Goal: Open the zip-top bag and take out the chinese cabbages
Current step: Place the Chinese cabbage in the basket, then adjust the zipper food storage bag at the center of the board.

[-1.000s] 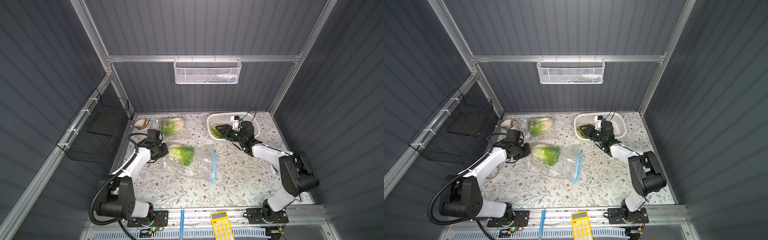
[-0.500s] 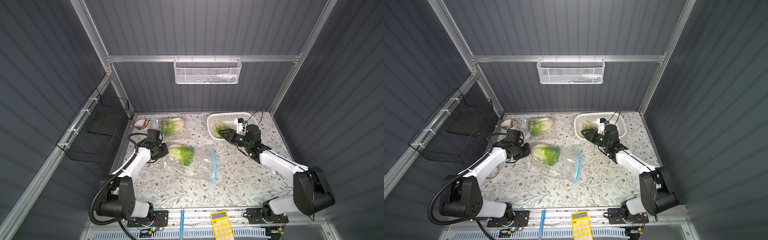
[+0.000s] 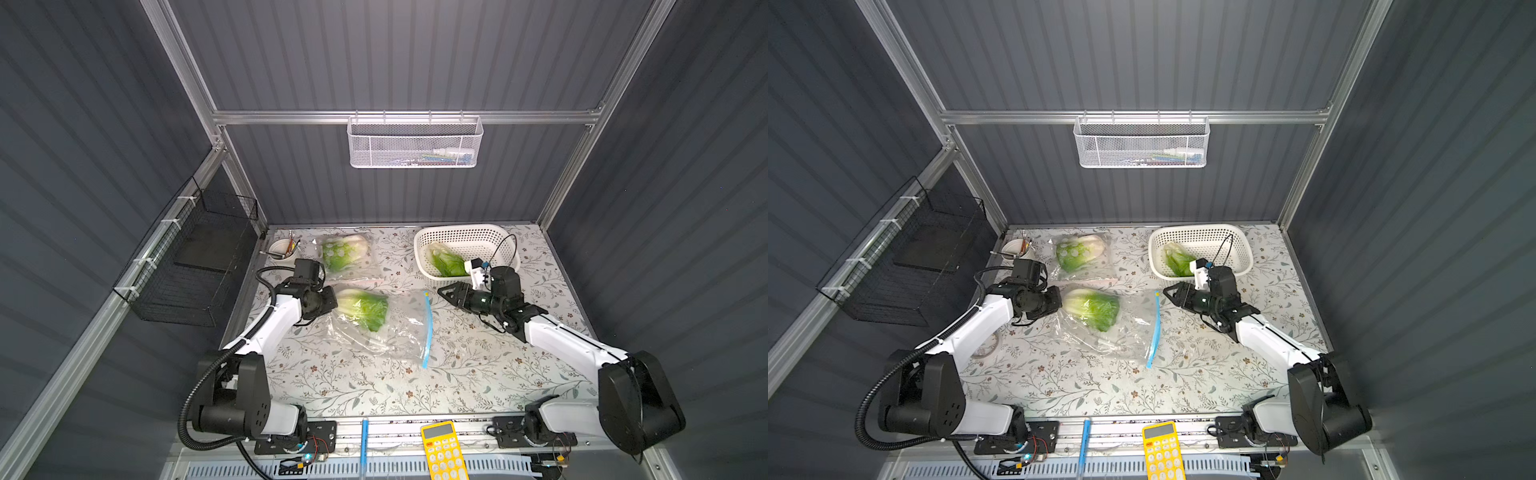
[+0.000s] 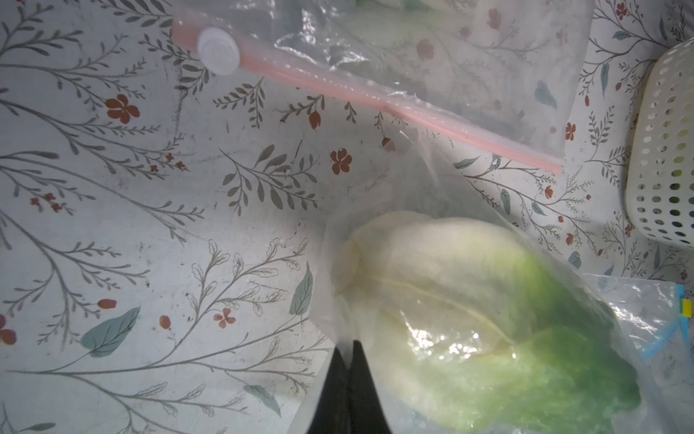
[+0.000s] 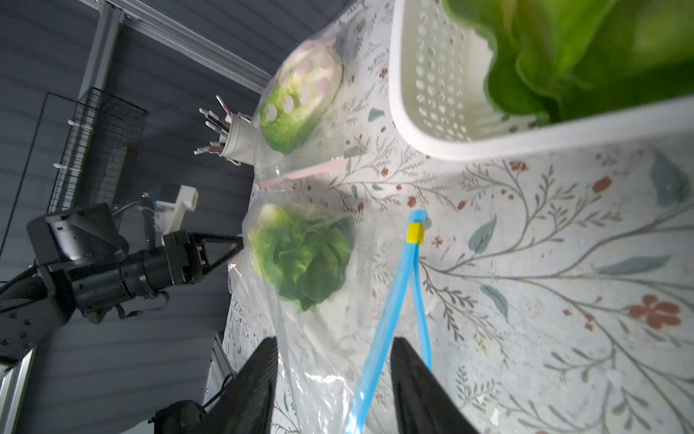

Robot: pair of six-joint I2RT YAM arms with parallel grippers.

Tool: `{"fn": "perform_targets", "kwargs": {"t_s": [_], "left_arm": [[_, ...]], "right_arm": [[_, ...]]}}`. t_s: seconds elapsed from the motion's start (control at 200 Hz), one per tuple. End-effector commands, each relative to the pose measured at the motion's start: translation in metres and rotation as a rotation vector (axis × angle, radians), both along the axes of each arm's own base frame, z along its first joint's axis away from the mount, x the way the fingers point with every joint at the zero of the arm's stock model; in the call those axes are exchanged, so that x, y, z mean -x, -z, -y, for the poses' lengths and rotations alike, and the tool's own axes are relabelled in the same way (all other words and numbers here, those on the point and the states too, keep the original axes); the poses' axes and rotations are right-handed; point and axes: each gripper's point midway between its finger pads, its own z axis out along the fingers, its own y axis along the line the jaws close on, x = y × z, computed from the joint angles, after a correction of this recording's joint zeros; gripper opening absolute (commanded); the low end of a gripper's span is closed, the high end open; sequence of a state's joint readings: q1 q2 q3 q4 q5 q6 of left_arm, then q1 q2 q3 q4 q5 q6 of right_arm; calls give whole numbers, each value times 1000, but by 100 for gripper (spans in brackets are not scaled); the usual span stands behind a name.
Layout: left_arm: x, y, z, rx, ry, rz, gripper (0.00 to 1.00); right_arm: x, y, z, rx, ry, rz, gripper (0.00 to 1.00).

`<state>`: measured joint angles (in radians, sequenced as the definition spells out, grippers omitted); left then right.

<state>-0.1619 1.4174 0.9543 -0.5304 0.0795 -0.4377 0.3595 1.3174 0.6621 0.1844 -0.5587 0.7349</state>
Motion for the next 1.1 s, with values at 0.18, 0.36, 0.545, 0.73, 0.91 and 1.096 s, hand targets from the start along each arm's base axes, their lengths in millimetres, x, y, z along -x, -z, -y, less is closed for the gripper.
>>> {"fn": "perform_targets", "kwargs": {"t_s": [0.18,0.36,0.545,0.73,0.91,1.096], "left_arm": [[-2,-5,3,23,7,10,0],[-2,-4,3,22,8,4,0],[-2,-1,3,19,7,-15,0],[-2,-1,0,6,2,-16,0],[-3,-4,-6,-28,-13,-4,21],[-4,-5,-12,-56,-30,1,53]], "right_arm": [[23,34,-20,-77,-66,-114,51],[21,37,-36,-155,-98,-140,51],[19,37,-48,-172,-130,-144,46],[17,44,-48,-164,-126,-158,15],[21,54,-45,-125,-124,-171,0],[26,68,-38,-59,-126,-186,0]]}}
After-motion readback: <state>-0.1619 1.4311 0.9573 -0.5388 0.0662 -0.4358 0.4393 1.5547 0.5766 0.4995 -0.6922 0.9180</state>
